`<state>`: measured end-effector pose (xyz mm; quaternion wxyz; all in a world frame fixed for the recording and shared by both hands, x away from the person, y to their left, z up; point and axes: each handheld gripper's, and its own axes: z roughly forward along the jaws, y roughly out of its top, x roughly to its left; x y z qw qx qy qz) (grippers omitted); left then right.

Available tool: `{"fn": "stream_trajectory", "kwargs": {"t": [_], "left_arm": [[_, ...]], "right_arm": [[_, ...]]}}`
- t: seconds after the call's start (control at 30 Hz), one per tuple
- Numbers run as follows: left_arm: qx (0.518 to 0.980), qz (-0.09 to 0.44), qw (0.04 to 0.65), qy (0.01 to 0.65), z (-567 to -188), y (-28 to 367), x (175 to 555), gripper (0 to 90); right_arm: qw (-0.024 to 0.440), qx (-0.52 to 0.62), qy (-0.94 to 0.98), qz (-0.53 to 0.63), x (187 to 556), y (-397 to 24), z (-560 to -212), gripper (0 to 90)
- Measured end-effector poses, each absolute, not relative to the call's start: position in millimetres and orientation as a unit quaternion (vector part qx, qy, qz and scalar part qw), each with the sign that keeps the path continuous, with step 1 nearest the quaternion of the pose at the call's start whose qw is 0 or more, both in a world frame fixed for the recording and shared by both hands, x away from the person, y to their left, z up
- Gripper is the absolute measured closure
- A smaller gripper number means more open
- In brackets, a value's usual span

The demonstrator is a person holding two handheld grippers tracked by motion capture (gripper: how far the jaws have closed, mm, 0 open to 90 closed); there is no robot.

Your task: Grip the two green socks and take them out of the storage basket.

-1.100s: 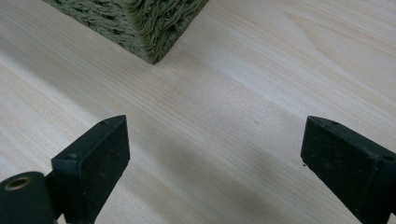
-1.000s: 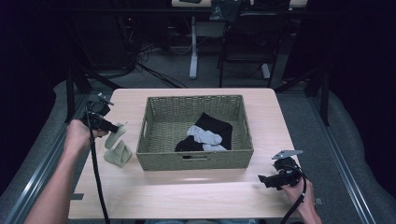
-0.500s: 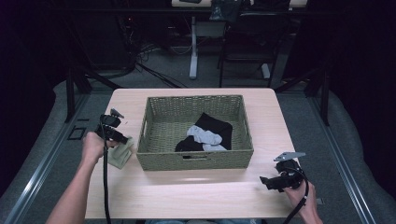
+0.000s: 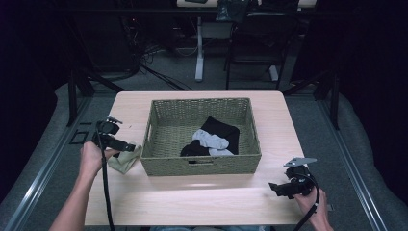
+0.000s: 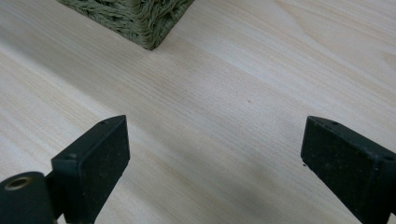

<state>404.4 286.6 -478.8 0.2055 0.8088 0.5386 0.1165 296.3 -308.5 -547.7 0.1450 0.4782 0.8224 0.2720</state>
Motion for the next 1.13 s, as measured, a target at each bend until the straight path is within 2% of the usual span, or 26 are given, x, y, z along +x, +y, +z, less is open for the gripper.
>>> {"fn": "stream_trajectory", "kwargs": {"t": [0.13, 0.27, 0.53, 0.63, 0.8, 0.87, 1.0, 1.13], "left_arm": [[0.801, 0.127, 0.237, 0.535, -477.9, 289.8, 368.7, 0.3], [0.803, 0.138, 0.239, 0.529, -484.2, 285.2, 348.0, 0.2], [0.776, 0.160, 0.265, 0.550, -527.1, 277.6, 304.4, 0.2], [0.775, 0.181, 0.243, 0.554, -536.3, 272.1, 287.2, 0.1], [0.761, 0.186, 0.249, 0.570, -545.3, 268.0, 273.9, 0.1], [0.750, 0.185, 0.273, 0.573, -547.2, 267.3, 269.0, 0.2], [0.760, 0.208, 0.265, 0.556, -547.7, 266.7, 271.4, 0.1], [0.766, 0.207, 0.258, 0.552, -552.4, 271.0, 277.5, 0.1]], "right_arm": [[0.143, 0.479, 0.823, 0.272, 296.2, -309.2, -547.7, 7.4], [0.143, 0.480, 0.822, 0.273, 296.4, -309.8, -548.0, 7.4], [0.144, 0.478, 0.823, 0.271, 295.8, -309.2, -547.7, 7.4], [0.143, 0.477, 0.824, 0.271, 296.4, -309.0, -547.7, 7.4], [0.145, 0.476, 0.824, 0.270, 296.1, -306.6, -547.0, 7.4], [0.144, 0.475, 0.825, 0.269, 295.5, -306.5, -546.9, 7.4], [0.145, 0.476, 0.824, 0.271, 296.3, -307.1, -547.3, 7.4], [0.142, 0.473, 0.826, 0.271, 298.2, -304.6, -547.4, 7.4]]}}
